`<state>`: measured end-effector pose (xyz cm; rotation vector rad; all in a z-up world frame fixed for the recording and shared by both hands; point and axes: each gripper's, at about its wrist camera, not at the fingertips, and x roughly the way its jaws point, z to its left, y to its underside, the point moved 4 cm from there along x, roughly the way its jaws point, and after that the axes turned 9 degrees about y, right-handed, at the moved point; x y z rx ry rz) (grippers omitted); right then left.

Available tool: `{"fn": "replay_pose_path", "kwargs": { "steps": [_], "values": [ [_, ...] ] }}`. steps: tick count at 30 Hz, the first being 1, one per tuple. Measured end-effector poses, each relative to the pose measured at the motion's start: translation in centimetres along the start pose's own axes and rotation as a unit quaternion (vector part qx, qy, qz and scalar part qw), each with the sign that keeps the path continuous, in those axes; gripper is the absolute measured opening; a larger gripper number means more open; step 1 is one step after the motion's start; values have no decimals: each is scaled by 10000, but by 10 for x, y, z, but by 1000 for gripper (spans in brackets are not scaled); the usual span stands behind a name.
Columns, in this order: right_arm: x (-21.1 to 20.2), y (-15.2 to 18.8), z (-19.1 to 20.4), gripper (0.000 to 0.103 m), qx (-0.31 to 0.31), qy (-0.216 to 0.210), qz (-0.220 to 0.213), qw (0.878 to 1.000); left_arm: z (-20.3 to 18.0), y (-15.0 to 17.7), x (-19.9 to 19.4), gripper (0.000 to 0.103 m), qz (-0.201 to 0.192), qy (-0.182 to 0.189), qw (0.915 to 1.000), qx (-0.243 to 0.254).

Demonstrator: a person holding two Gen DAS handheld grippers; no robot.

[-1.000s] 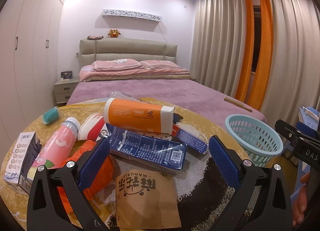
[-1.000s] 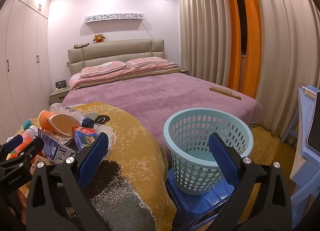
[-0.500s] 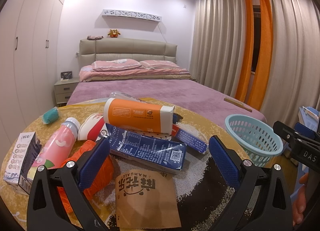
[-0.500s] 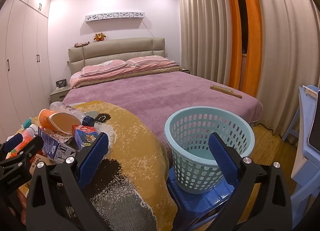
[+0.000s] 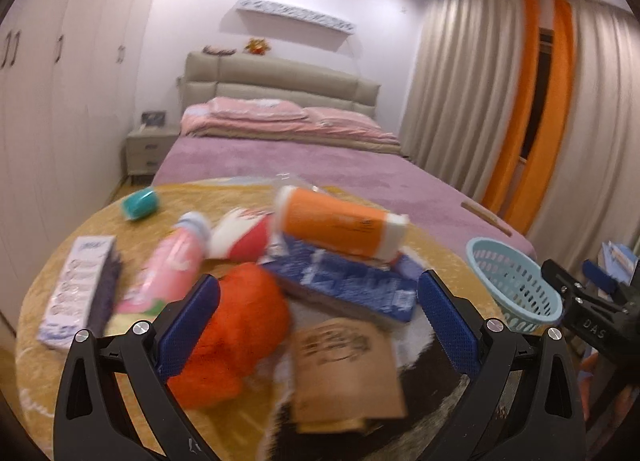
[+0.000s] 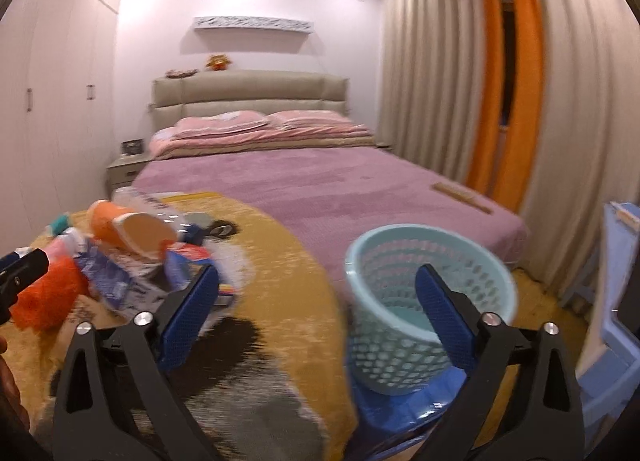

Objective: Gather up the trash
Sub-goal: 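Grasp the brown paper cup with the left tool while the right tool grasps the tiger-print box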

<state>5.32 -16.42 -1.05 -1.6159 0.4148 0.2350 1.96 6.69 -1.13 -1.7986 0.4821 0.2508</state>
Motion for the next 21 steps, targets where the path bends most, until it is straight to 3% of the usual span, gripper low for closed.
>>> {"fn": "replay_pose_path", "kwargs": {
  "steps": [3, 5, 11, 19, 21],
  "values": [
    [6, -4, 20, 84, -162, -396, 119, 9990, 24, 1, -5, 95, 342, -82, 9990, -290],
    [13, -5, 32, 82, -219, -716, 247, 9969, 31, 4, -8, 95, 549, 70, 9976, -412],
    [30, -6, 59, 77, -312, -1204, 627, 9902, 27, 18, -5, 95, 986, 301, 9941, -340],
    [71, -11, 65, 77, -234, -1525, 1234, 9803, -9, 34, 21, 85, 1514, 430, 9875, 6],
    [79, -10, 70, 77, -287, -1629, 1343, 9770, -8, 39, 30, 73, 1674, 399, 9851, -39]
  ]
}}
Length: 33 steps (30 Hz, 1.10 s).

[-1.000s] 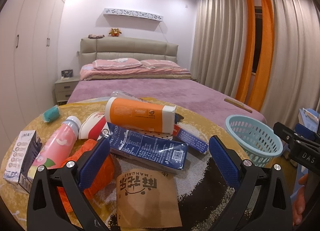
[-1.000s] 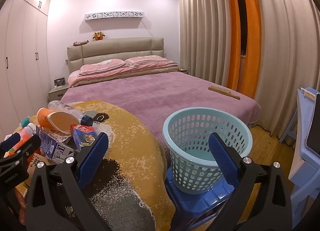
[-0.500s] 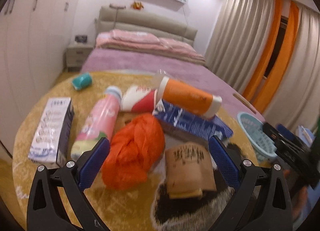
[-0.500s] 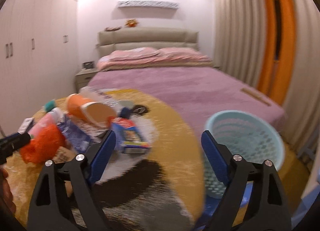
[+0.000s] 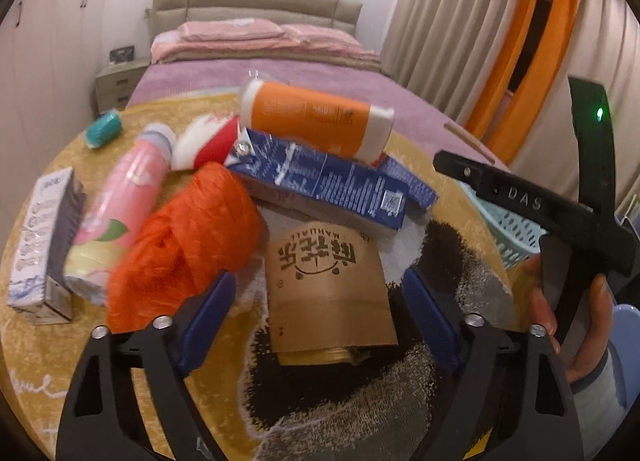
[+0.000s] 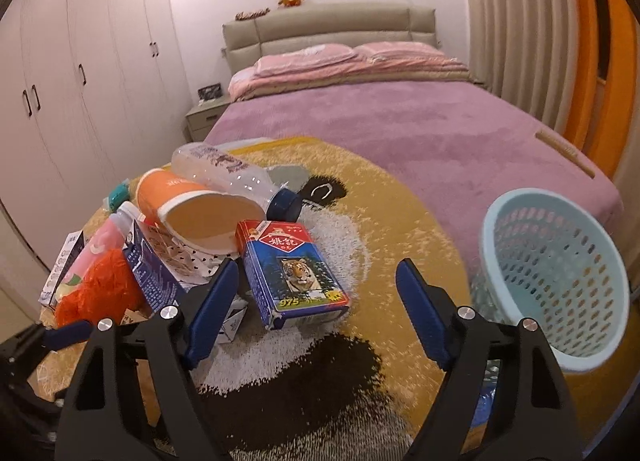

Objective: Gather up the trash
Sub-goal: 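Grasp the brown paper cup with the left tool while the right tool grasps the tiger-print box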

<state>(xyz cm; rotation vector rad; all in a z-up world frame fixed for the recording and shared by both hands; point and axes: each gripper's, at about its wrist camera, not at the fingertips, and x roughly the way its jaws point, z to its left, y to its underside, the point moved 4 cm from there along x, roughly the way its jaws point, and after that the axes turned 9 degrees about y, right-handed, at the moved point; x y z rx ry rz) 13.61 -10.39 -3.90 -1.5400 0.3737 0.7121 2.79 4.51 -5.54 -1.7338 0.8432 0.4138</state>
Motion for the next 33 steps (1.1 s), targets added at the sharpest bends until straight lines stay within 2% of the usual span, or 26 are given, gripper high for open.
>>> {"fn": "replay_pose_path", "kwargs": {
  "steps": [3, 8, 11, 19, 22, 24, 33],
  "values": [
    [14, 0, 3, 77, -80, -29, 142, 9999, 3, 4, 10, 66, 199, 22, 9998, -97],
    [40, 2, 7, 77, -134, -97, 450, 9989, 7, 8, 21, 61, 364, -32, 9992, -161],
    [46, 0, 7, 77, -96, -261, 593, 9979, 9, 8, 22, 58, 389, -83, 9991, -163],
    [63, 4, 6, 77, -27, -372, 983, 9945, 8, 9, 20, 50, 352, -179, 9991, -170],
    [62, 6, 9, 73, -107, -322, 998, 9944, 7, 9, 18, 46, 338, -190, 9991, -151],
    [62, 8, 11, 58, -165, -334, 1033, 9940, 6, 7, 17, 44, 311, -196, 9992, -158],
    [41, 10, 3, 58, -61, -208, 735, 9971, -3, 3, -3, 40, 38, -186, 9998, -57]
  ]
}}
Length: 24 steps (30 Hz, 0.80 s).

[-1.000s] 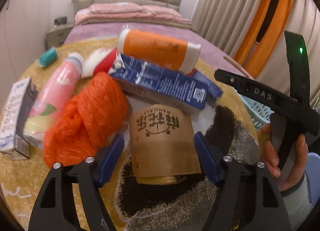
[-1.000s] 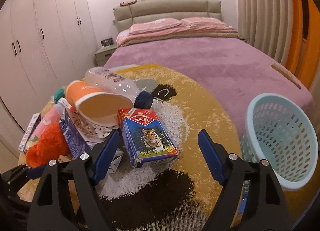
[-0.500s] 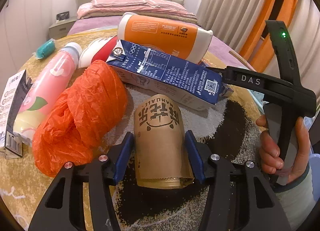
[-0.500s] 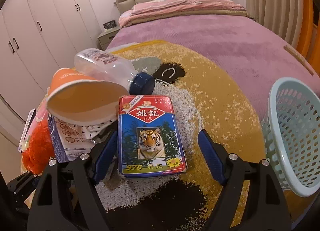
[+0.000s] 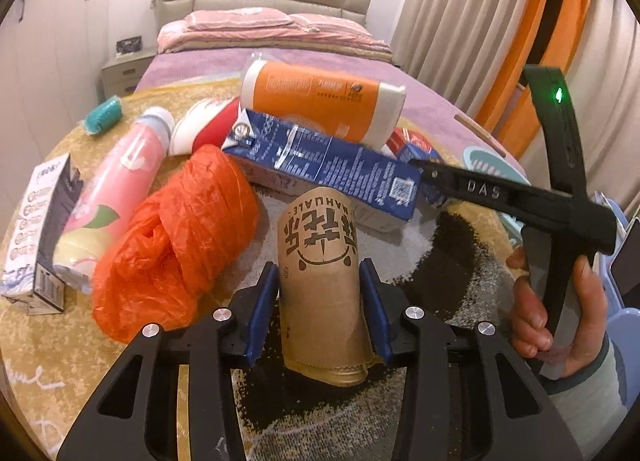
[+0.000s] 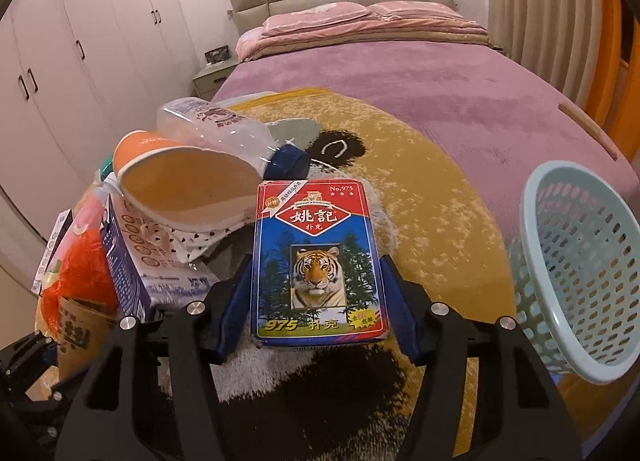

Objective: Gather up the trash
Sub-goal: 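Grasp the brown paper cup with the left tool while the right tool grasps the tiger-print box, then carry both items over the blue basket and open both tools to drop them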

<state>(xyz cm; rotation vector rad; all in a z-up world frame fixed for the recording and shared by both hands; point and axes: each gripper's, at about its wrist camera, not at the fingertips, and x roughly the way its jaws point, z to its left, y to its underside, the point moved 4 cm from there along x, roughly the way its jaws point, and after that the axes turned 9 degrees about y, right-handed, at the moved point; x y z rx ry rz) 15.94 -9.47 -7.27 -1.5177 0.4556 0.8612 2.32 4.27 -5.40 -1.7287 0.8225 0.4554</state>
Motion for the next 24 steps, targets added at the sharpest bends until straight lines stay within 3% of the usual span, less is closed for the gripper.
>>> {"fn": "replay_pose_path", "kwargs": {
  "steps": [13, 24],
  "values": [
    [-59, -8, -44, 58, 398, 256, -642, 9968, -49, -24, -17, 40, -458, 241, 9974, 507],
    [-98, -9, -131, 58, 995, 921, -1025, 9854, -123, -64, 8, 40, -601, 826, 9879, 1166]
  ]
}}
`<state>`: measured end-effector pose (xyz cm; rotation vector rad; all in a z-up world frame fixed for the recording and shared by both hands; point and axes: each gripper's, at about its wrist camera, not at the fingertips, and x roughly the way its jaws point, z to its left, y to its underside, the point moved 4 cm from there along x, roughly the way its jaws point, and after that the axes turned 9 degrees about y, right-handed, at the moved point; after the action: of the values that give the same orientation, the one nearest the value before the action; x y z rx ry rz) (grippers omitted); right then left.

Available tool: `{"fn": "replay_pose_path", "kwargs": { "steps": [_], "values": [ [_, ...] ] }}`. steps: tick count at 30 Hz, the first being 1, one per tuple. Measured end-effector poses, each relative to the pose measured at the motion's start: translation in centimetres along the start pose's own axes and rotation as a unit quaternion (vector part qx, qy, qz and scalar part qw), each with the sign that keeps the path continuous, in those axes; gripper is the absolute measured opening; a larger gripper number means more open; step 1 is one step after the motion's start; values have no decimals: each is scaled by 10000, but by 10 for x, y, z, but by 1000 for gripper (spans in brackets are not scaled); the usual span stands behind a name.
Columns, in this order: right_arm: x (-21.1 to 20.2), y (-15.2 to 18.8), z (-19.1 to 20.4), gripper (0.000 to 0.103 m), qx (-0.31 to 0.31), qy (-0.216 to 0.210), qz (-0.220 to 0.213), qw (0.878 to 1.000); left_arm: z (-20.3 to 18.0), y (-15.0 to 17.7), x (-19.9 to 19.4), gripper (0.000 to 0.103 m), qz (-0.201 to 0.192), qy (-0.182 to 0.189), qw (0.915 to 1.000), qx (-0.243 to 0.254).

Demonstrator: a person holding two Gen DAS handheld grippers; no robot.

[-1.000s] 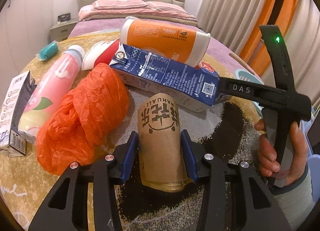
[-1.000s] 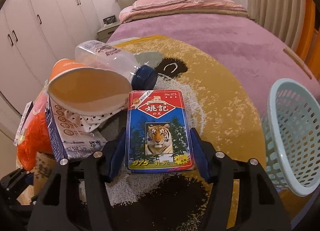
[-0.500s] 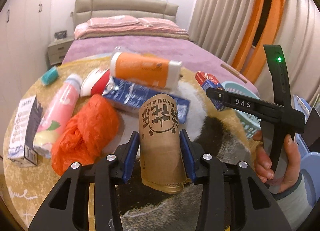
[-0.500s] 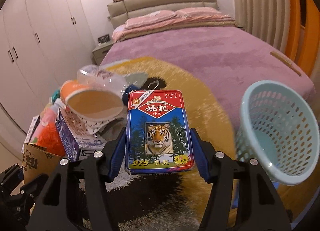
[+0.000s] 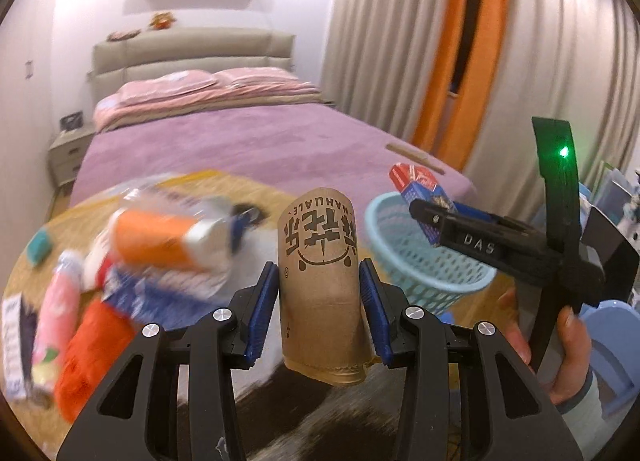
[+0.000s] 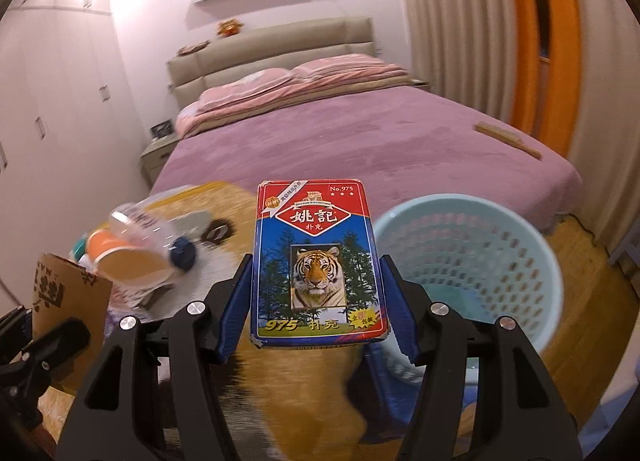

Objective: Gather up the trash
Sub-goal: 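Carry both items over the blue basket and open both tools to drop them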

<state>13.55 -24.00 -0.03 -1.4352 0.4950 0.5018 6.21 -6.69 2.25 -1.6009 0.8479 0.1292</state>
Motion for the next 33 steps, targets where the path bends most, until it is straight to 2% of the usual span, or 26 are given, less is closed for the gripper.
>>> {"fn": "replay_pose_path", "kwargs": {
  "steps": [11, 18, 26, 33],
  "values": [
    [25, -2, -101, 58, 764, 723, 317, 9939, -50, -33, 84, 40, 268, 780, 9964, 195],
    [57, 12, -148, 58, 1235, 987, 767, 9845, -80, -38, 146, 40, 565, 905, 9933, 452],
    [90, 31, -173, 58, 1451, 1137, 1189, 9756, -92, -21, 209, 40, 1130, 972, 9878, 448],
    [103, 43, -183, 59, 1465, 1279, 1399, 9709, -92, -7, 234, 43, 1419, 1102, 9831, 363]
  ]
}}
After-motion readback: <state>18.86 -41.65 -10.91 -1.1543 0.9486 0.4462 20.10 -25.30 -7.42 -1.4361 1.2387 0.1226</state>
